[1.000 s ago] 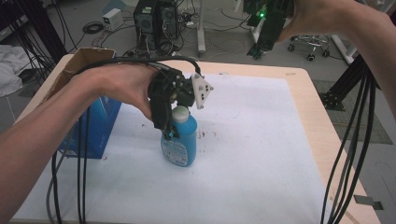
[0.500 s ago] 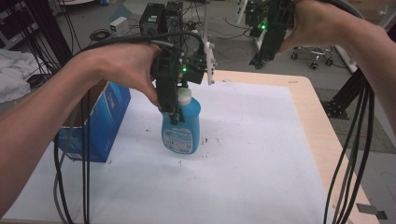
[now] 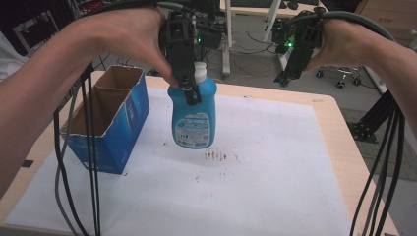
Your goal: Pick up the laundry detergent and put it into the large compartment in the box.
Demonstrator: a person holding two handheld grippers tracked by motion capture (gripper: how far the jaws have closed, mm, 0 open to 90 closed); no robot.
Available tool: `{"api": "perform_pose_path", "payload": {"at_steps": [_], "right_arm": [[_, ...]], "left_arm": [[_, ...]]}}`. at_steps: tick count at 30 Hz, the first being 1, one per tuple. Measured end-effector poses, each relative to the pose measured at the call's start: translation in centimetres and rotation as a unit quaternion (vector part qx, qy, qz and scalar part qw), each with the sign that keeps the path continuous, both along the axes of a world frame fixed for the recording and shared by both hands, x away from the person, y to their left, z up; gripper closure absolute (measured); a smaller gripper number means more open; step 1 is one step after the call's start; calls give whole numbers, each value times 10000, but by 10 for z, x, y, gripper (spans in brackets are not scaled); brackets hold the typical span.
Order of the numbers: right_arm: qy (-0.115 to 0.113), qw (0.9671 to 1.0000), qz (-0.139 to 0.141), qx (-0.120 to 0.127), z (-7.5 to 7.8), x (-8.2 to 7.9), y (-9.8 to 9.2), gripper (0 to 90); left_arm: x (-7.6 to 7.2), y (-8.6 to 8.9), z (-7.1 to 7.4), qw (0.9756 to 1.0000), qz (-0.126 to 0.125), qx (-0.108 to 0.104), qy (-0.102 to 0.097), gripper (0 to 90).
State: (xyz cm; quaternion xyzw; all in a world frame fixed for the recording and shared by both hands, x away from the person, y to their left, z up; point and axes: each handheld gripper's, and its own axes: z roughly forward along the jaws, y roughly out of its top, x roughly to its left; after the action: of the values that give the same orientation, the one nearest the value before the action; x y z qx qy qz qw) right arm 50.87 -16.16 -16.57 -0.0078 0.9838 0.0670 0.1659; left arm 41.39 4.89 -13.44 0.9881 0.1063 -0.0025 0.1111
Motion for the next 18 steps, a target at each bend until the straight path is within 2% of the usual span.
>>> {"api": "perform_pose_path", "payload": {"at_steps": [1,6,8,9,10,12,18], "right_arm": [[3,10000,6,5,0,0,0,119],[-5,10000,-6,20,0,0,-2,119],[-12,10000,-9,38,1,0,-3,119],[-15,10000,-21,49,1,1,-3,119],[-15,10000,-21,49,1,1,-3,119],[-12,10000,-20,44,0,1,-3,119],[-30,10000,2,30,-1,1,-4,119]], "left_arm": [[1,5,6,9999,146,-20,-24,372],[2,17,15,9992,380,-30,-86,372],[4,25,20,9982,596,-9,-89,372],[5,33,25,9967,805,5,-134,372],[5,33,25,9967,805,5,-134,372],[8,42,32,9945,1040,-15,-146,372],[17,76,43,9856,1683,-147,-103,372]]}}
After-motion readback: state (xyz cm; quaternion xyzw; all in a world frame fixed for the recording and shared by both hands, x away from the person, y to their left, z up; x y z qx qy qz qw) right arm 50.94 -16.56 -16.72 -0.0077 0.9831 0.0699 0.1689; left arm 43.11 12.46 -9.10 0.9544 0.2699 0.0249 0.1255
